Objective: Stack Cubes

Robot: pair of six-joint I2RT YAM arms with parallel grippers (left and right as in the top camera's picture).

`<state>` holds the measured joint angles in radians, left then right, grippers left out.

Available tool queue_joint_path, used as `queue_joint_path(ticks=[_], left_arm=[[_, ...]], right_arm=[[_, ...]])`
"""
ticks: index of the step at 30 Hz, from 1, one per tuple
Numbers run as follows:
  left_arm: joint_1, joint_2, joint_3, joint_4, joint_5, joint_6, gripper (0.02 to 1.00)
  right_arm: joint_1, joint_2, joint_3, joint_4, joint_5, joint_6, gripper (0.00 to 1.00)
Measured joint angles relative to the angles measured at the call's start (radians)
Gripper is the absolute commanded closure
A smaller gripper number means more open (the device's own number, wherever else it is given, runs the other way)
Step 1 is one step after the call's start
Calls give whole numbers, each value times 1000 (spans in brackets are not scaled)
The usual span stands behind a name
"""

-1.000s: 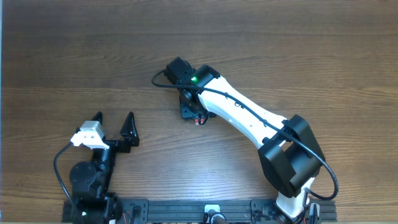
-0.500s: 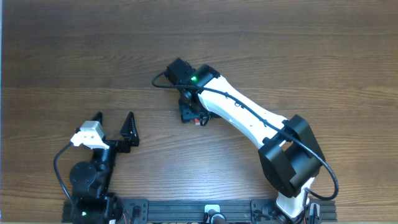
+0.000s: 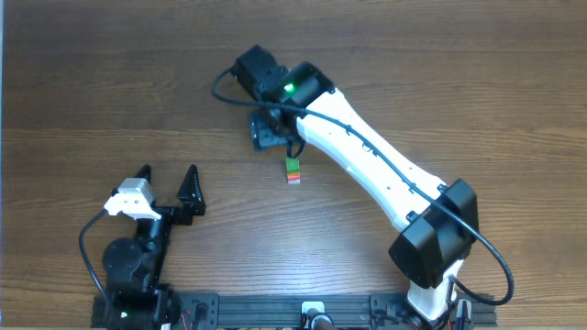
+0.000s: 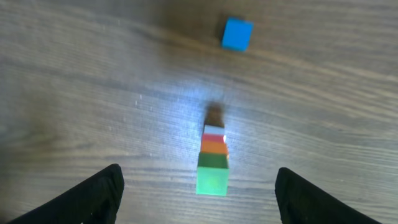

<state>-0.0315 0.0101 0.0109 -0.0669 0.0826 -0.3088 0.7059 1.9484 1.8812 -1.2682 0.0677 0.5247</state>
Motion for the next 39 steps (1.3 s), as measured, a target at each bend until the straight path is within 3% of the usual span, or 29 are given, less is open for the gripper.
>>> queue_joint_path(ticks=[14,39], left_arm=[[0,0,0,0,0,0,20],[0,0,0,0,0,0,18]], right_arm=[[-116,278,195,-11,-3,-69,209],[-141,493,214,60,-44,-84,211]])
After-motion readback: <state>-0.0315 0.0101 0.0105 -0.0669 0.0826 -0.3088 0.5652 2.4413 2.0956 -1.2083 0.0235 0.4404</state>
